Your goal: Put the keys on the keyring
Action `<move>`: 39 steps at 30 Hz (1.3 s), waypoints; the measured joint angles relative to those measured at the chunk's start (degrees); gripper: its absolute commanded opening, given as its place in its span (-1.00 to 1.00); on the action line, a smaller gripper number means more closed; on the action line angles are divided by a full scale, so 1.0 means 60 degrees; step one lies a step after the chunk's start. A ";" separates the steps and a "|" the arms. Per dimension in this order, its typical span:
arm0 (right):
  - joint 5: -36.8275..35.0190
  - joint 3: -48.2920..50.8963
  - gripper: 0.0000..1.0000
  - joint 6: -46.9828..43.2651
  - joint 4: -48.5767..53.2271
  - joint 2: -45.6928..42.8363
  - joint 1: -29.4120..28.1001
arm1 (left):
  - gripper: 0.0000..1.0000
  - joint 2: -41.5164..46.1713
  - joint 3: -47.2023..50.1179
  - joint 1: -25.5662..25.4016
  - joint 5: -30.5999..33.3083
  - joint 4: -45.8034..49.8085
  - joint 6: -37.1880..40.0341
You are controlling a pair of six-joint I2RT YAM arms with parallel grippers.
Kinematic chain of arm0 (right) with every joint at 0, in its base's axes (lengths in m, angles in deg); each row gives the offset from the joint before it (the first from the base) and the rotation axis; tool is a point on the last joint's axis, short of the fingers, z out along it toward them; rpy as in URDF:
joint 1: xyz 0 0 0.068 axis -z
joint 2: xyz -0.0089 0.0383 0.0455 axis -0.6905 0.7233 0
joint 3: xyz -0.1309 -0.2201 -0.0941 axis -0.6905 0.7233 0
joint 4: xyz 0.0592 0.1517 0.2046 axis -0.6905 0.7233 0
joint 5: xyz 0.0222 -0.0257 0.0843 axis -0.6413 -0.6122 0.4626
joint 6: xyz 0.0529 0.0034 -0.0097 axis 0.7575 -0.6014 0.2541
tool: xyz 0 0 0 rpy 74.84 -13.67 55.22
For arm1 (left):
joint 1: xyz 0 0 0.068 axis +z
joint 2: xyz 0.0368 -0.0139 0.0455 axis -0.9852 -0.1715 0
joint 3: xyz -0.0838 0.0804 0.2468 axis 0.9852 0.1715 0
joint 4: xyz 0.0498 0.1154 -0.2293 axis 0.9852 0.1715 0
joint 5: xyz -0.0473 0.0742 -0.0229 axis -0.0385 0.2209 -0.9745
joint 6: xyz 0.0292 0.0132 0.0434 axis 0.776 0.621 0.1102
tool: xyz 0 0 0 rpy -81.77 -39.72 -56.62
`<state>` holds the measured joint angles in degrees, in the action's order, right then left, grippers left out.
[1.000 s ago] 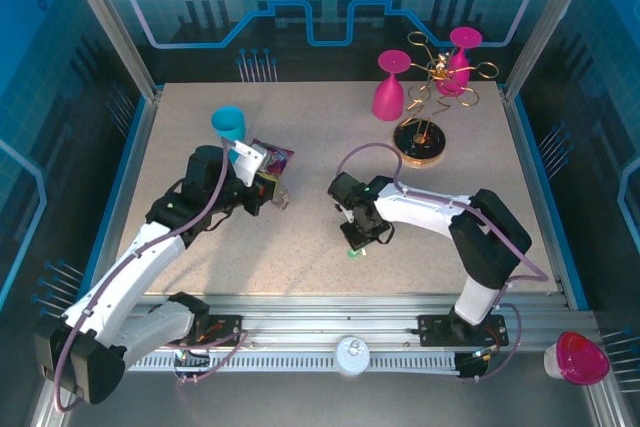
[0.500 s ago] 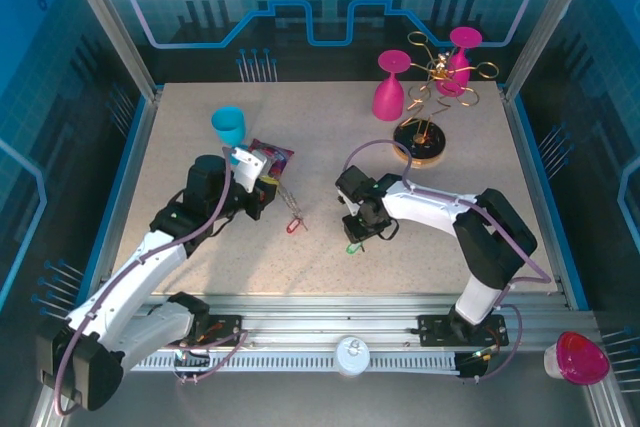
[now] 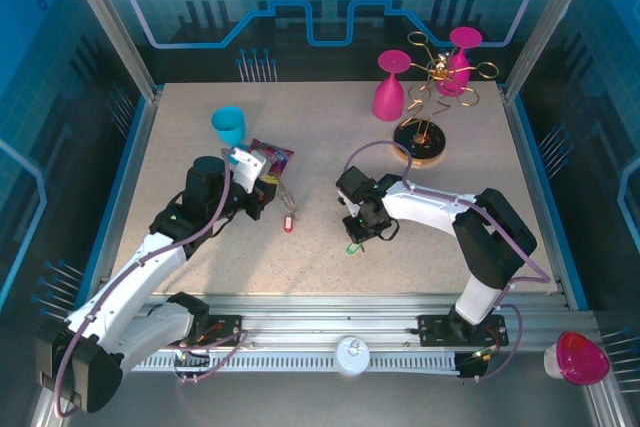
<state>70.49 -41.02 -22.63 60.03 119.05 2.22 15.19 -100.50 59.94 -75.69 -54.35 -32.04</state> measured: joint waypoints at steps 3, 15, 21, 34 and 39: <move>0.0036 0.0000 -0.71 0.0000 0.0000 0.0113 0.0004 | -1.00 0.0004 0.0000 0.0000 -0.0033 -0.0015 0.0004; -0.0029 -0.0809 -1.00 -0.0302 0.0441 0.0597 -0.0022 | -1.00 0.0004 0.0007 0.0000 -0.0044 -0.0018 0.0182; -0.0528 -0.1993 -1.00 -0.0856 0.1024 0.1399 -0.0219 | -1.00 0.0004 0.0044 0.0000 -0.0044 -0.0029 0.0222; 0.0590 -0.0568 -1.00 -0.2743 0.0117 -0.2404 -0.0270 | -1.00 0.0051 0.0219 -0.0004 -0.0350 -0.0189 0.0506; 0.1617 0.0769 -1.00 -0.3555 -0.1228 -0.4324 -0.0266 | -1.00 0.0168 0.0386 -0.0058 -0.0831 -0.0466 0.0765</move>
<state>80.19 -36.41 -43.96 52.67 93.10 0.62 16.20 -98.19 59.59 -80.67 -57.15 -27.45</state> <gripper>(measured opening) 0.058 0.049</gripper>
